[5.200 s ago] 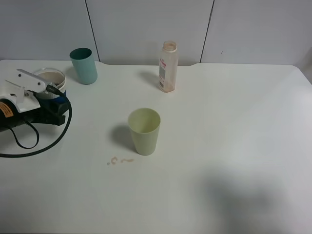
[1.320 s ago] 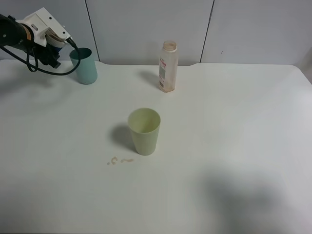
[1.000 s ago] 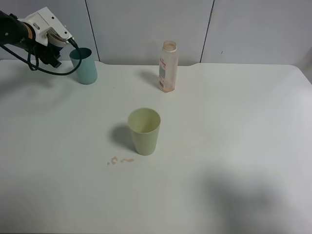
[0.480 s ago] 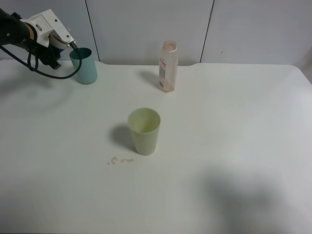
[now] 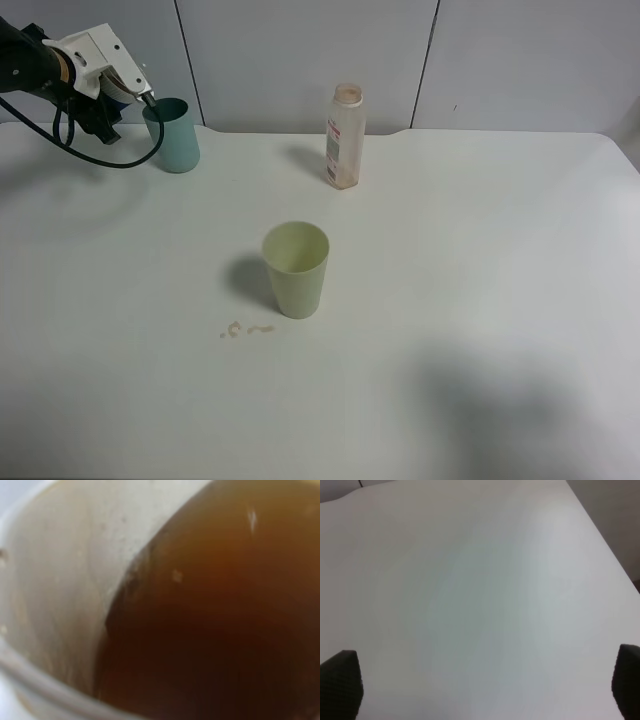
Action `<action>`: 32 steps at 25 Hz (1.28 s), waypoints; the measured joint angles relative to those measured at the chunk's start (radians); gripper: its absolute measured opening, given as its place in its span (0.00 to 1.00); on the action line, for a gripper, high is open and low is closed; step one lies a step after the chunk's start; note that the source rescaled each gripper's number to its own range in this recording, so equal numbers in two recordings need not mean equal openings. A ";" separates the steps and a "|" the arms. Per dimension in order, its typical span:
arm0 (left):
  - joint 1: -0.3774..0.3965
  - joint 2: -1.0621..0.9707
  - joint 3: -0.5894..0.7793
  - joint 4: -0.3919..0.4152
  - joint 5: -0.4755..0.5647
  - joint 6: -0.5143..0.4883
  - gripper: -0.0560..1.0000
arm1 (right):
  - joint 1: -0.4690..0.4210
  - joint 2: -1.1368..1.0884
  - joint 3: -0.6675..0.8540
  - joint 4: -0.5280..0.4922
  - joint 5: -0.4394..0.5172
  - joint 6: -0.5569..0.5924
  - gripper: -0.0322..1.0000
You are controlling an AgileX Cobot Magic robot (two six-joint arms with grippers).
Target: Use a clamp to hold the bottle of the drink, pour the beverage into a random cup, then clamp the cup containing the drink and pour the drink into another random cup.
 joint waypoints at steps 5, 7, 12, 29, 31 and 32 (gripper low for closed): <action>0.000 0.000 0.000 0.014 0.000 0.002 0.06 | 0.000 0.000 0.000 0.000 0.000 0.000 1.00; 0.000 0.000 0.000 0.021 0.000 0.002 0.06 | 0.000 0.000 0.000 0.000 0.000 0.000 1.00; 0.000 0.000 0.000 0.037 0.001 0.002 0.06 | 0.000 0.000 0.000 0.000 0.000 0.000 1.00; 0.000 0.000 0.000 0.072 0.011 0.055 0.06 | 0.000 0.000 0.000 0.000 0.000 0.000 1.00; 0.000 0.000 0.000 0.077 0.017 0.058 0.06 | 0.000 0.000 0.000 0.000 0.000 0.000 1.00; 0.000 0.000 0.000 0.079 0.018 0.059 0.06 | 0.000 0.000 0.000 0.000 0.000 0.000 1.00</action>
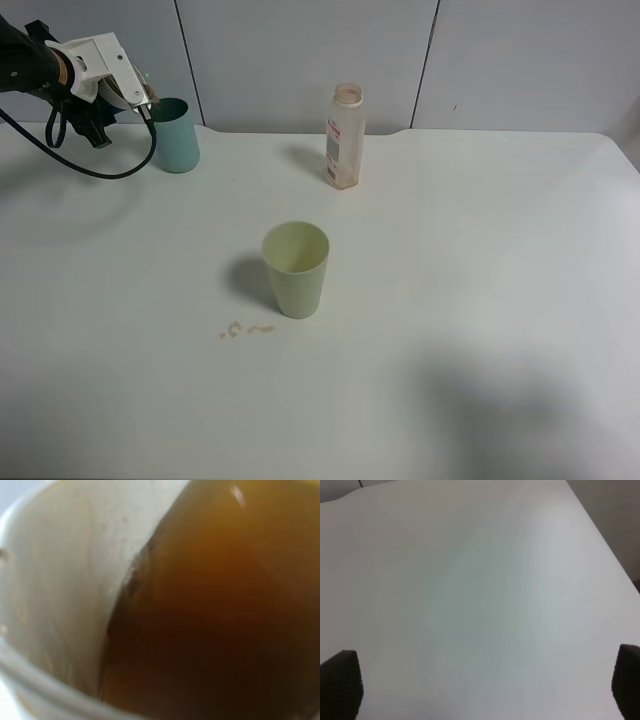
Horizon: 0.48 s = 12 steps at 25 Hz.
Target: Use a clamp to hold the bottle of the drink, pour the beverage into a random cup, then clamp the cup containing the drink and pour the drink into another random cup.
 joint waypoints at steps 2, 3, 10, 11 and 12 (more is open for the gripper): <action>0.000 0.000 0.000 0.004 0.001 0.003 0.06 | 0.000 0.000 0.000 0.000 0.000 0.000 1.00; 0.000 0.000 0.000 0.004 0.001 0.004 0.06 | 0.000 0.000 0.000 0.000 0.000 0.000 1.00; 0.000 0.000 0.000 0.005 0.001 0.026 0.06 | 0.000 0.000 0.000 0.000 0.000 0.000 1.00; 0.000 0.000 0.000 0.005 0.001 0.027 0.06 | 0.000 0.000 0.000 0.000 0.000 0.000 1.00; 0.000 0.000 0.000 0.005 0.001 0.028 0.06 | 0.000 0.000 0.000 0.000 0.000 0.000 1.00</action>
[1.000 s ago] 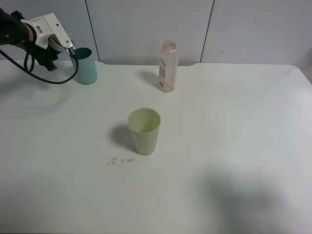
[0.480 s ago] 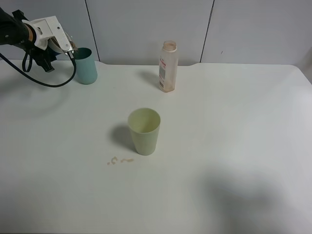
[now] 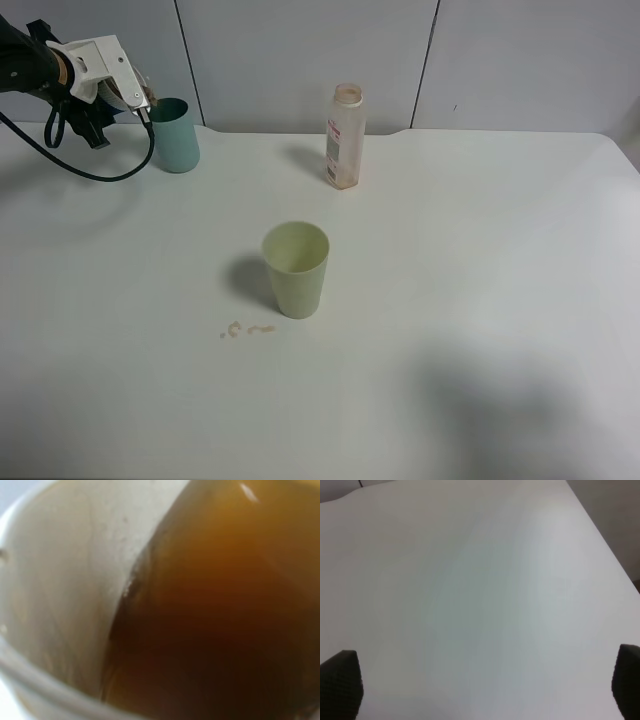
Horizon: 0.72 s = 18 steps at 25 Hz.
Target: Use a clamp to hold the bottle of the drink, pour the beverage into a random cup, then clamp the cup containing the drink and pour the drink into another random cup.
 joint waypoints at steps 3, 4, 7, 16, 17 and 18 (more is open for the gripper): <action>0.000 0.000 0.000 0.000 0.000 0.001 0.06 | 0.000 0.000 0.000 0.000 0.000 0.000 1.00; 0.000 0.000 0.000 0.000 0.000 0.002 0.06 | 0.000 0.000 0.000 0.000 0.000 0.000 1.00; 0.000 0.000 0.000 0.000 0.000 0.020 0.06 | 0.000 0.000 0.000 0.000 0.000 0.000 1.00; 0.000 0.000 -0.010 0.000 0.003 0.047 0.06 | 0.000 0.000 0.000 0.000 0.000 0.000 1.00; 0.000 0.000 -0.016 0.000 0.004 0.047 0.06 | 0.000 0.000 0.000 0.000 0.000 0.000 1.00; 0.000 0.000 -0.016 0.000 0.004 0.047 0.06 | 0.000 0.000 0.000 0.000 0.000 0.000 1.00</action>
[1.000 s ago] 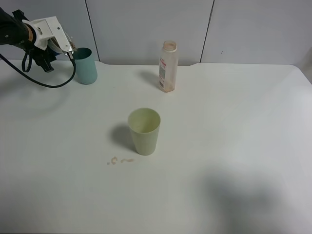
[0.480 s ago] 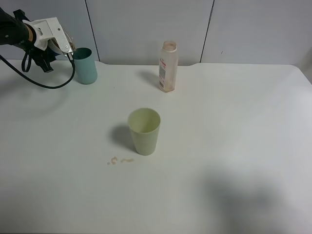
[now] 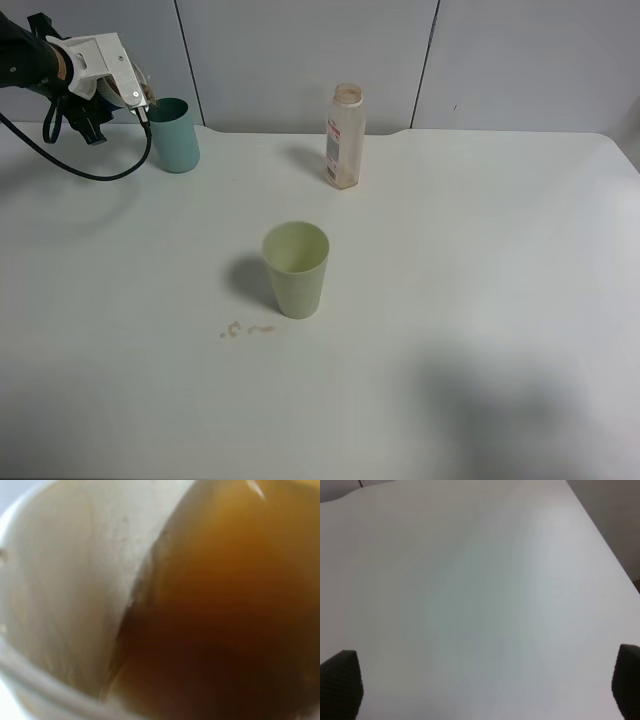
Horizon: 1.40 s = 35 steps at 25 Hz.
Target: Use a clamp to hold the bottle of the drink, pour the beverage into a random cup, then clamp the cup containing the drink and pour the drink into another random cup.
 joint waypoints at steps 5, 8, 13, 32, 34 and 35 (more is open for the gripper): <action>0.000 0.009 -0.020 0.000 0.001 0.001 0.06 | 0.000 0.000 0.000 0.000 0.000 0.000 1.00; 0.000 0.018 -0.020 0.000 0.016 0.002 0.06 | 0.000 0.000 0.000 0.000 0.000 0.000 1.00; 0.000 0.022 -0.020 0.000 0.019 0.037 0.06 | 0.000 0.000 0.000 0.000 0.000 0.000 1.00; 0.000 0.023 -0.020 0.000 0.028 0.100 0.06 | 0.000 0.000 0.000 0.000 0.000 0.000 1.00; 0.000 0.023 -0.020 0.000 0.028 0.106 0.06 | 0.000 0.000 0.000 0.000 0.000 0.000 1.00; 0.000 0.023 -0.020 0.000 0.028 0.110 0.06 | 0.000 0.000 0.000 0.000 0.000 0.000 1.00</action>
